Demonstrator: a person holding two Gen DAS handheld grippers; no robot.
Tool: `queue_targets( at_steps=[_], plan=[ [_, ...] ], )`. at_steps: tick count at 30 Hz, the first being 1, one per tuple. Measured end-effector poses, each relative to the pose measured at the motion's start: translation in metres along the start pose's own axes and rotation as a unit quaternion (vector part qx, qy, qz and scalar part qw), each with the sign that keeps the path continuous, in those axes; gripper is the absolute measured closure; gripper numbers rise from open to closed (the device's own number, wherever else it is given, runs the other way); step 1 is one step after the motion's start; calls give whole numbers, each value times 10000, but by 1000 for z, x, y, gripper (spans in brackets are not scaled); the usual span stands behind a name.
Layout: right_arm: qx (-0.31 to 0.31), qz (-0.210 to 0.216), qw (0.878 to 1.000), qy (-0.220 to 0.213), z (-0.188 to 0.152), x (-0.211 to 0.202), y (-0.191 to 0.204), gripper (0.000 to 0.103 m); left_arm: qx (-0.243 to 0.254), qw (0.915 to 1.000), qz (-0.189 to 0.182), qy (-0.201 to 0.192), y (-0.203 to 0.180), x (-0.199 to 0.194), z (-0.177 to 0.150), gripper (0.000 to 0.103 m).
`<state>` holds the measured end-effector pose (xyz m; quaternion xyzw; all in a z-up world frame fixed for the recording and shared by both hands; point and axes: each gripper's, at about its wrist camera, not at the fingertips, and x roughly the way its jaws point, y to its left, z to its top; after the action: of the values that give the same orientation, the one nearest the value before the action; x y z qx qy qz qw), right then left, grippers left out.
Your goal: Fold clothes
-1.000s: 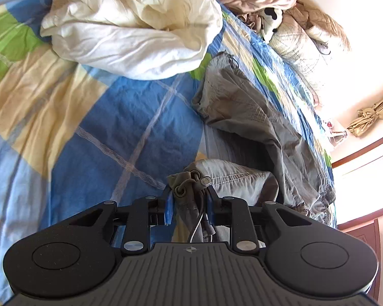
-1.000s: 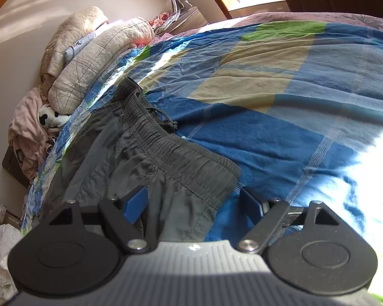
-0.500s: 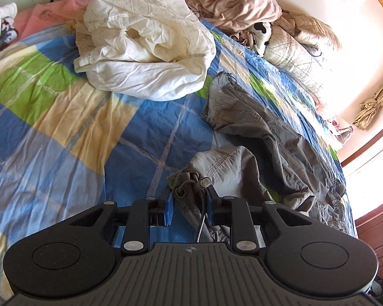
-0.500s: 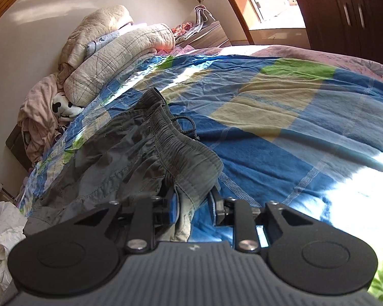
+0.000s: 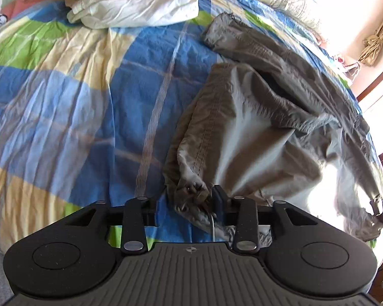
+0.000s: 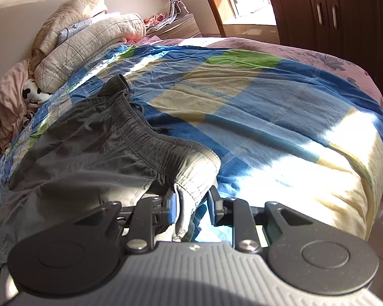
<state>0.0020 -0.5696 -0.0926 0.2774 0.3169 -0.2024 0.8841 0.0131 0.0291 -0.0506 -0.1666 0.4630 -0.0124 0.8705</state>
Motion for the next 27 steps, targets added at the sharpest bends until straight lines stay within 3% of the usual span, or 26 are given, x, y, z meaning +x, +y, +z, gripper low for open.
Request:
queue_targets(
  at_steps=[2, 7, 14, 21, 22, 25, 27],
  plan=[
    [85, 4, 10000, -9, 1, -2, -3, 62, 31, 9997, 35, -231, 8, -12, 12, 30],
    [98, 57, 9999, 39, -1, -2, -8, 59, 89, 9994, -37, -324, 20, -11, 43, 28],
    [19, -72, 10000, 27, -4, 1, -3, 57, 234, 9974, -668, -117, -1, 55, 95, 28],
    [-32, -162, 9998, 79, -3, 7, -1, 55, 217, 9955, -911, 116, -16, 117, 113, 31],
    [-40, -180, 9998, 78, -3, 7, -1, 55, 212, 9953, -939, 136, -19, 122, 114, 32],
    [-84, -255, 9996, 58, -5, 11, 3, 52, 318, 9943, -1003, 182, -32, 133, 114, 53],
    [-118, -304, 9995, 27, -6, 12, 6, 48, 457, 9955, -820, 131, -42, 135, 111, 67]
  ],
)
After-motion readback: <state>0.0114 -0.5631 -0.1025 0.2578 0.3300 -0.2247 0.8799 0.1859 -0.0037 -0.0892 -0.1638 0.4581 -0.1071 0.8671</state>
